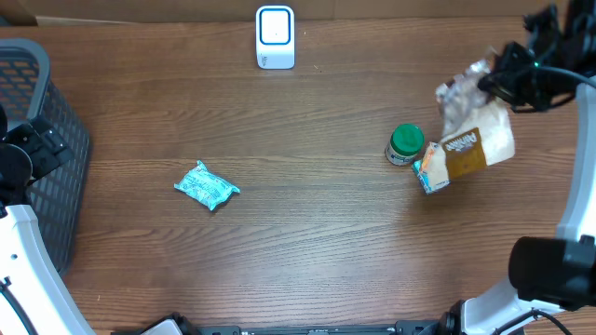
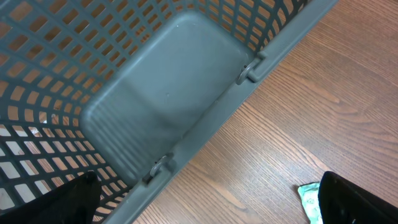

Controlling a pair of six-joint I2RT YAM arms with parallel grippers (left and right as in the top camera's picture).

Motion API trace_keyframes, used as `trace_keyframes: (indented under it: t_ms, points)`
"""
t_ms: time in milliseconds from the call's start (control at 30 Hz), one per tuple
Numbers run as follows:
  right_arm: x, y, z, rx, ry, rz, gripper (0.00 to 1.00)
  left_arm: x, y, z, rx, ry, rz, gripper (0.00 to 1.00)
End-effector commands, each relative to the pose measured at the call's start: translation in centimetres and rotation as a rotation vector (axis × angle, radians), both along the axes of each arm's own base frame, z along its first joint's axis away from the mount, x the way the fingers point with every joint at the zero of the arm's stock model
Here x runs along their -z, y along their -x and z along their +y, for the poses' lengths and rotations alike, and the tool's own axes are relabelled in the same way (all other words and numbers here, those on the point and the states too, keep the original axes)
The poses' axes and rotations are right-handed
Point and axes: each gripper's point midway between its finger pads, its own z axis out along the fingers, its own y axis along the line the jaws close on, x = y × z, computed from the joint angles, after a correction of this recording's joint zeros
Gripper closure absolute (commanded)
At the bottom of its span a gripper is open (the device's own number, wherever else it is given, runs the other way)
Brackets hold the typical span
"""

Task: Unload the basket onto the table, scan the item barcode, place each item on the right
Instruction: 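Carry the snack bag right and drop it beside the jar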

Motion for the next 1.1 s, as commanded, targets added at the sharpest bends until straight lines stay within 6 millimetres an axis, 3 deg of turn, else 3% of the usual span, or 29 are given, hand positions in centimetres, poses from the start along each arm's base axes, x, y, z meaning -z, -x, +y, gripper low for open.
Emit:
trace_keyframes:
  t_ms: [0,100,233,400,467,533,600,733,933,1000,1067]
  points:
    - [3.1,0.1,-1.3,0.032,-0.111,0.037,0.96,-0.3,0.1,0.3,0.001,-0.018,0.006,0.0]
    - [6.3,0.0,-2.4,0.06,-0.121,0.064,0.96,-0.3,0.1,0.3,0.001,-0.018,0.006,0.0]
    - [10.2,0.0,-2.3,0.059,-0.128,0.091,0.96,-0.3,0.1,0.3,0.001,-0.018,0.006,0.01]
    - [12.7,-0.4,-2.4,0.059,-0.124,0.076,0.96,-0.3,0.1,0.3,0.001,-0.018,0.006,0.01]
    - [12.8,-0.5,-2.5,0.058,-0.121,0.07,0.81,-0.3,0.1,0.3,0.001,-0.018,0.006,0.0]
    - [12.8,-0.6,-2.5,0.058,-0.12,0.065,0.6,-0.3,0.1,0.3,0.001,-0.018,0.006,0.01]
    - [12.7,-0.7,-2.6,0.058,-0.118,0.058,0.5,-0.3,0.1,0.3,0.001,-0.018,0.006,0.01]
    - [11.2,-1.4,-2.8,0.057,-0.109,0.029,0.38,-0.3,0.1,0.3,0.001,-0.018,0.006,0.0]
    - [5.6,-2.2,-4.2,0.078,-0.024,-0.033,0.26,-0.3,0.1,0.3,0.001,-0.018,0.006,0.0]
    - [3.0,-2.0,-5.1,0.103,0.035,-0.05,0.16,-0.3,0.1,0.3,0.001,-0.018,0.006,0.0]
    - [1.0,-1.9,-5.2,0.106,0.05,-0.076,0.14,-0.3,0.1,0.3,0.001,-0.018,0.006,0.0]
